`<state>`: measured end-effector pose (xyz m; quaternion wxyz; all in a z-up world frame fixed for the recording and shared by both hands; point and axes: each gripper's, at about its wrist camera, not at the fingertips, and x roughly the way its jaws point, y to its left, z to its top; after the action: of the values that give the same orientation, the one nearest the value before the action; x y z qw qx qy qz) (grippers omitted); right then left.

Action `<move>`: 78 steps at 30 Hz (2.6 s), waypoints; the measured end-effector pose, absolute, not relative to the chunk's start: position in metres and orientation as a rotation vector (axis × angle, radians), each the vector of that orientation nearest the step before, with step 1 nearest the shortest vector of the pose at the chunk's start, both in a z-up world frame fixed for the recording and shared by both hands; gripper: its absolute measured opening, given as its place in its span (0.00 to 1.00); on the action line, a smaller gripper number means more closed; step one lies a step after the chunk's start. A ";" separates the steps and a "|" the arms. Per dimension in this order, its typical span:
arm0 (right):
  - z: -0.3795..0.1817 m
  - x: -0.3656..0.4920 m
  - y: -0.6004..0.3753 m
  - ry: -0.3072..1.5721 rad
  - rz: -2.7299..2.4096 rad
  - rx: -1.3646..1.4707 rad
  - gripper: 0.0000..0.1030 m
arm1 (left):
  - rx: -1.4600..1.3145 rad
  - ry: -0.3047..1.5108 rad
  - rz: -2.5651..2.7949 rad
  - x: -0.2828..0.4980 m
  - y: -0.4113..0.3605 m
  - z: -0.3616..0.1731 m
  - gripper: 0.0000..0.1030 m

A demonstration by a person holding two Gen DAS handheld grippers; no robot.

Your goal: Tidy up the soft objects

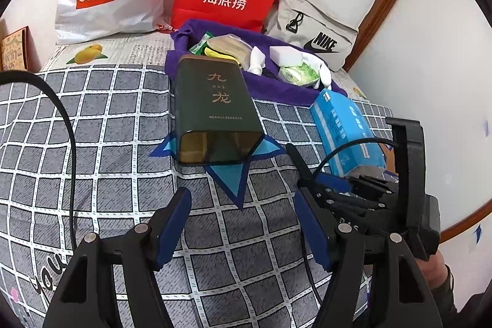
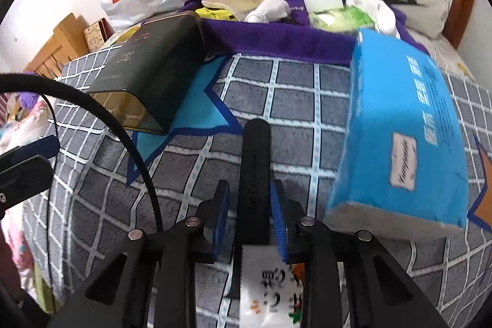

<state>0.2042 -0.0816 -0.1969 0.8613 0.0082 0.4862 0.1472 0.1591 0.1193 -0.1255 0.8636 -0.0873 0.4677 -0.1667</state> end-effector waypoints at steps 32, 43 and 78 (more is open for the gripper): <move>-0.089 0.157 -0.141 0.747 0.452 0.163 0.20 | -0.087 1.054 -0.344 0.146 0.078 -0.136 0.66; -0.098 0.116 -0.175 0.740 0.404 0.168 0.20 | -0.020 1.068 -0.422 0.125 0.037 -0.147 0.66; -0.127 0.073 -0.268 0.708 0.187 0.260 0.20 | 0.246 1.009 -0.414 0.126 -0.086 -0.188 0.79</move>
<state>0.0730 -0.2684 -0.1269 0.9255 0.1270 0.3451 0.0910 0.1263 -0.0862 -0.1879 0.8478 0.1169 0.4785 -0.1966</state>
